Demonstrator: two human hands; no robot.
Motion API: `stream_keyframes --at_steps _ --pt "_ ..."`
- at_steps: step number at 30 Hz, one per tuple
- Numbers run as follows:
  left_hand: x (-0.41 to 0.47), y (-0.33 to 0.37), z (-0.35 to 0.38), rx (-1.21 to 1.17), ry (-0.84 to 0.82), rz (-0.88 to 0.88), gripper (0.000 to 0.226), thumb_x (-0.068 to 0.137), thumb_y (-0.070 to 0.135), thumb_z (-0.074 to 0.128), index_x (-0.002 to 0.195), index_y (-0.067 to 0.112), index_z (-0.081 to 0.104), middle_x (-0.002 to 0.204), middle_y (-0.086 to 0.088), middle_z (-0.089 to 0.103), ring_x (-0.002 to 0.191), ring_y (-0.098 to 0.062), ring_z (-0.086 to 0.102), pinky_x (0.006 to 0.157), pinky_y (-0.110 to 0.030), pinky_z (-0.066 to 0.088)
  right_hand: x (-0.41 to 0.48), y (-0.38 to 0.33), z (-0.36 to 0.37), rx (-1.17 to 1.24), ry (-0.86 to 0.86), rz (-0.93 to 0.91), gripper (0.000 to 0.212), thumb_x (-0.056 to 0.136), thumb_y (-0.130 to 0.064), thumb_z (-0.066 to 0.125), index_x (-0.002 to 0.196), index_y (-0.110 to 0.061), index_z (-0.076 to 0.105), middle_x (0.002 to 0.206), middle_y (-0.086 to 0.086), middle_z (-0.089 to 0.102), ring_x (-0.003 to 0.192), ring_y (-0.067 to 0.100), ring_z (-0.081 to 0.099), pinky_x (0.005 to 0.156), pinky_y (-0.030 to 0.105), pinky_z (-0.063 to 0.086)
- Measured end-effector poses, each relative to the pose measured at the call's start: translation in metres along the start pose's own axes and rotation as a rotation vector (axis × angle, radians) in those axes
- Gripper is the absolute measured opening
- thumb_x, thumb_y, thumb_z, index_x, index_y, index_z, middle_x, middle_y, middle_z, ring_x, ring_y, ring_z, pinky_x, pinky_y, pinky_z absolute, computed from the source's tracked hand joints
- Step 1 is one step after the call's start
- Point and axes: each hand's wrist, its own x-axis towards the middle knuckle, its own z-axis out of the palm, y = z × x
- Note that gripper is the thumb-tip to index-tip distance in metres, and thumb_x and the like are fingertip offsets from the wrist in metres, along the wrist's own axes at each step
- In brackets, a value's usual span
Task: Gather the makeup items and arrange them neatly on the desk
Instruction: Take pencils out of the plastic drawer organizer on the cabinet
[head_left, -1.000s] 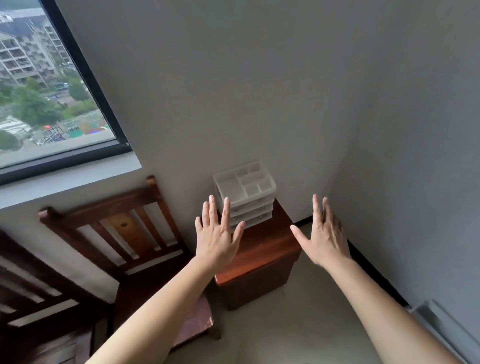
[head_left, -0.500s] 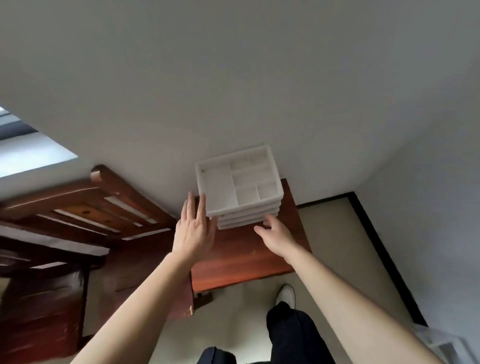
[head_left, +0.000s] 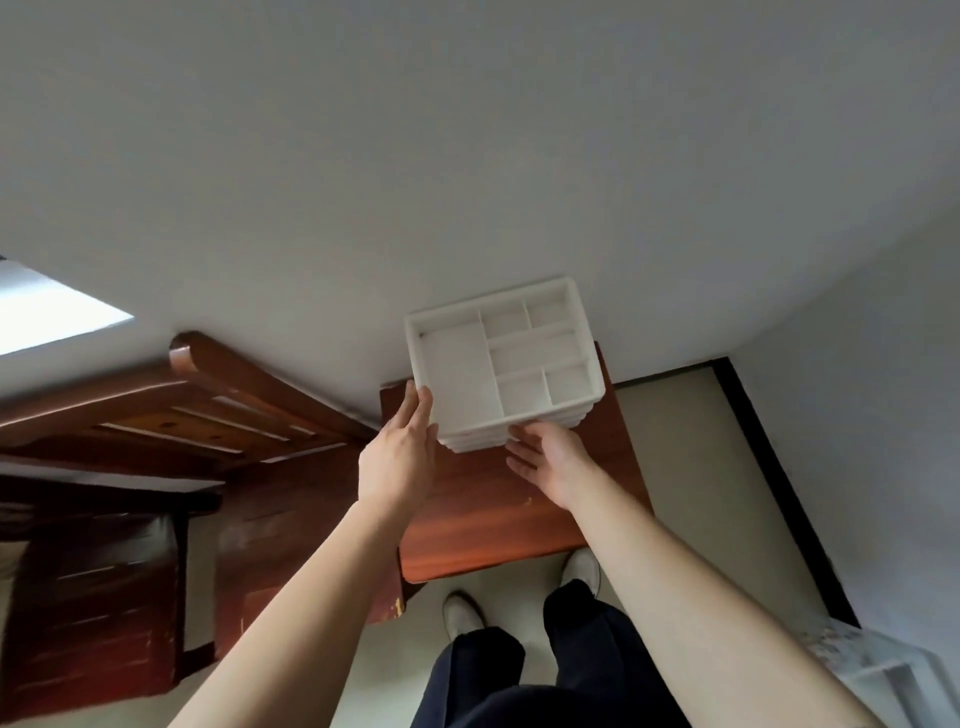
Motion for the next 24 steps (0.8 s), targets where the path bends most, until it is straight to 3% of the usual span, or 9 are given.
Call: stream_keyframes --at_steps 4,10,14,16,20,24 --pt "0.005 -0.004 -0.005 0.051 -0.029 0.043 0.049 0.102 0.029 0.046 0.147 0.018 0.031 0.160 0.003 0.027 0.125 -0.024 0.053 0.069 -0.035 0.050 0.004 0.005 0.016 0.088 0.085 -0.029 0.022 0.097 -0.008 0.040 0.106 -0.010 0.060 0.098 0.007 0.068 0.095 0.024 0.065 0.073 0.037 0.053" --pt "0.006 -0.006 -0.004 0.100 -0.071 0.036 0.051 0.104 0.030 0.040 0.151 0.018 0.022 0.162 0.001 0.020 0.136 -0.021 0.040 0.077 -0.036 0.050 0.000 0.021 0.015 0.102 0.082 -0.051 0.024 0.100 -0.014 0.041 0.112 -0.014 0.061 0.106 0.006 0.070 0.104 0.025 0.066 0.078 0.038 0.053" --pt "0.006 -0.005 -0.002 0.112 -0.084 0.031 0.052 0.104 0.028 0.038 0.151 0.017 0.019 0.162 0.000 0.019 0.133 -0.025 0.042 0.073 -0.037 0.049 -0.010 0.025 0.005 0.033 0.079 -0.059 0.018 0.099 -0.013 0.045 0.110 -0.017 0.058 0.103 0.007 0.070 0.100 0.026 0.066 0.081 0.040 0.053" --pt "0.005 -0.005 -0.001 0.101 -0.081 0.028 0.052 0.104 0.027 0.038 0.152 0.017 0.018 0.162 0.000 0.021 0.130 -0.027 0.045 0.073 -0.038 0.048 -0.013 0.027 0.001 0.046 0.054 -0.053 0.026 0.095 -0.008 0.047 0.117 -0.019 0.056 0.107 0.007 0.070 0.100 0.026 0.066 0.080 0.041 0.054" --pt "0.003 -0.006 -0.001 0.076 -0.084 0.041 0.058 0.104 0.034 0.038 0.155 0.019 0.014 0.149 0.003 0.044 0.117 -0.028 0.054 0.067 -0.034 0.041 -0.013 0.024 -0.002 0.170 0.036 -0.061 0.036 0.093 -0.003 0.044 0.126 -0.014 0.054 0.112 0.010 0.069 0.106 0.028 0.064 0.079 0.041 0.053" --pt "0.003 -0.006 -0.001 0.106 -0.057 0.055 0.063 0.101 0.041 0.044 0.154 0.020 0.016 0.127 0.000 0.062 0.101 -0.028 0.061 0.061 -0.033 0.039 -0.008 0.018 0.009 0.323 0.030 -0.079 0.024 0.096 -0.009 0.040 0.109 -0.010 0.059 0.110 0.010 0.065 0.107 0.028 0.061 0.099 0.044 0.049"
